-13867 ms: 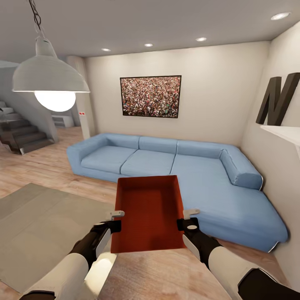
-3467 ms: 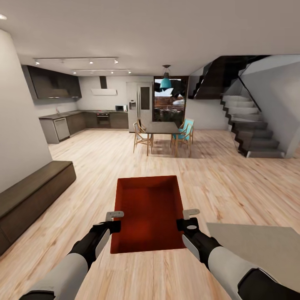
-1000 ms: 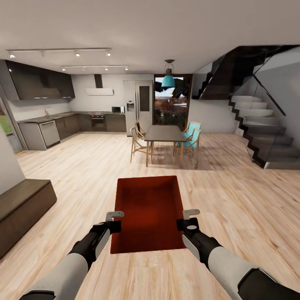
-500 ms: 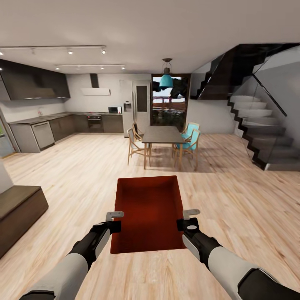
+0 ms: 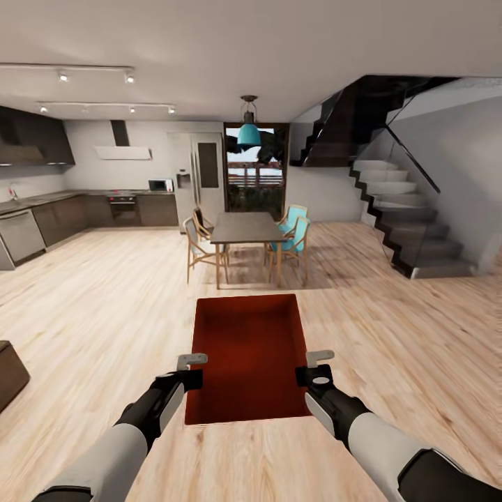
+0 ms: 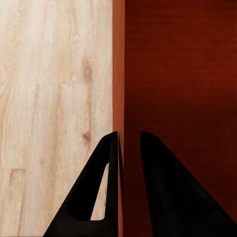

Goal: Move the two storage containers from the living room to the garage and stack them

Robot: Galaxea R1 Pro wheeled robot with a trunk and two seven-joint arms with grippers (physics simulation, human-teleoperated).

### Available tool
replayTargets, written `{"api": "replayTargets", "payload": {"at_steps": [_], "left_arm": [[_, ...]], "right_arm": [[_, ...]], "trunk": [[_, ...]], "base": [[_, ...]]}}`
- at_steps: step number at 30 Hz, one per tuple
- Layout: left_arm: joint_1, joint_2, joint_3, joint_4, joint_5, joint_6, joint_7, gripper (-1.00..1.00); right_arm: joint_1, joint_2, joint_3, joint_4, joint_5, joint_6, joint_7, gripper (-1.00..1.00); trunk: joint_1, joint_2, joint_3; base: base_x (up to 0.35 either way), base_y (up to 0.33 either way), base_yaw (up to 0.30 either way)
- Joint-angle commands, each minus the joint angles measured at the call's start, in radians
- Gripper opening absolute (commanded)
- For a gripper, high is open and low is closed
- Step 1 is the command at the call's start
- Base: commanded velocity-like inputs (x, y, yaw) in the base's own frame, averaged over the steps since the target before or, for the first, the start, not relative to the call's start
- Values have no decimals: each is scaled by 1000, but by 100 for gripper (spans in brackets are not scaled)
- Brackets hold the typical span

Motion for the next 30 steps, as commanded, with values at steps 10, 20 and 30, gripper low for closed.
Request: {"api": "replayTargets", "payload": {"at_steps": [10,20,30], "left_arm": [[1,0,-14,0,16,6,11,-100],[1,0,-14,0,16,6,11,-100],[1,0,-14,0,16,6,11,-100]], "right_arm": [[-1,0,2,-16,9,7,-7,-100],[-1,0,2,-16,9,7,-7,-100],[-1,0,1,-16,9,7,-7,-100]], "trunk": [[1,-1,-1],[1,-1,-1],[1,-1,-1]], "base": [[323,0,-242],[323,0,-242],[323,0,-242]]}}
